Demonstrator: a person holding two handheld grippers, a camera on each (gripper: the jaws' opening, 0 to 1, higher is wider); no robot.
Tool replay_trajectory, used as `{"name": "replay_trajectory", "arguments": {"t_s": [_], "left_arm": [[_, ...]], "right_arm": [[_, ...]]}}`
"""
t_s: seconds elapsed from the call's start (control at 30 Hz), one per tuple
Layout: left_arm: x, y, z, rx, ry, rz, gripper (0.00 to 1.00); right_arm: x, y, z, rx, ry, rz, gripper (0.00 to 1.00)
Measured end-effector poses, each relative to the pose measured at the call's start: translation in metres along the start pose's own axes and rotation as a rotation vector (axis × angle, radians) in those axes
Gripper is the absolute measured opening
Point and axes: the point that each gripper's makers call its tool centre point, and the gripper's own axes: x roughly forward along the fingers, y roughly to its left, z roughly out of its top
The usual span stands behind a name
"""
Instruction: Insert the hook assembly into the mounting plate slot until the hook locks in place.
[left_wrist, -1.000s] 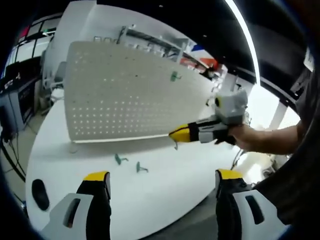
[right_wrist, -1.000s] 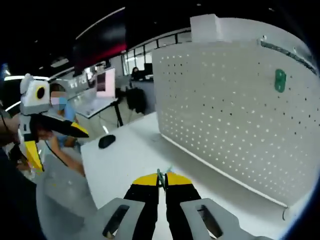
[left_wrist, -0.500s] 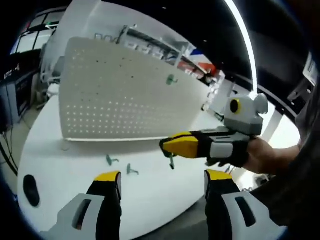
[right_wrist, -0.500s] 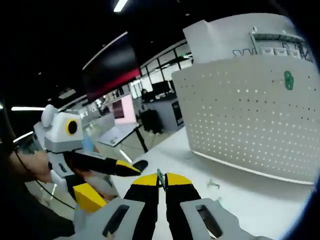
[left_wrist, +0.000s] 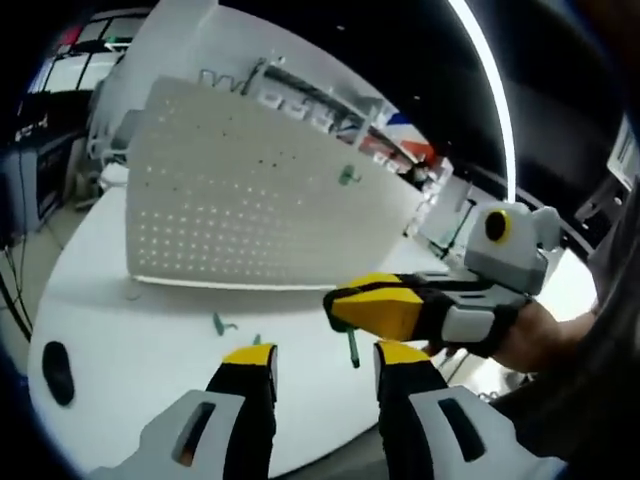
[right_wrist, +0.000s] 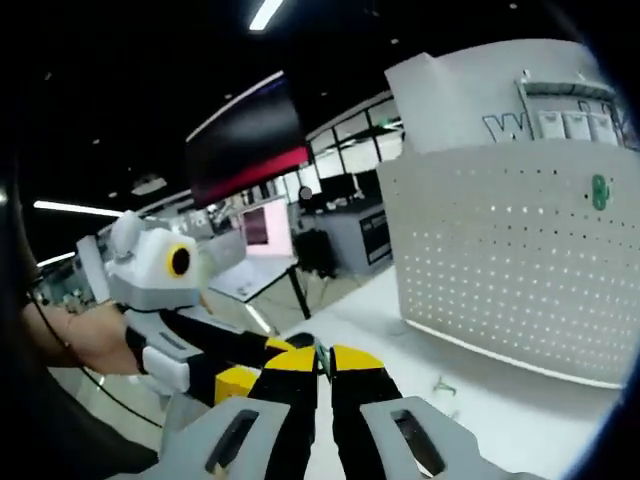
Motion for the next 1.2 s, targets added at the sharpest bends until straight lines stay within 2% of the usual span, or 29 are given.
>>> {"name": "replay_trajectory", "arguments": {"t_s": [0.23, 0.47, 0.63, 1.2], "left_arm": [[-0.003, -0.003, 0.002, -0.025, -0.009, -0.022, 0.23], [-0.001, -0.006, 0.003, -0.041, -0.012, -0.043, 0.19], [0.0, -0.015, 0.005, -0.016, -0.021, -0.086, 0.04], [0.003, -0.013, 0.001, 0.0, 0.03, -0.044, 0.02]], "right_arm": [[0.0, 0.005, 0.002, -0.029, -0.012, 0.009, 0.02], [-0.002, 0.005, 0.004, -0.031, -0.027, 0.003, 0.02], [-0.003, 0.005, 0.003, -0.029, -0.036, -0.003, 0.01], [-0.002, 0.002, 0.0, -0.041, 0.002, 0.007, 0.03]]}}
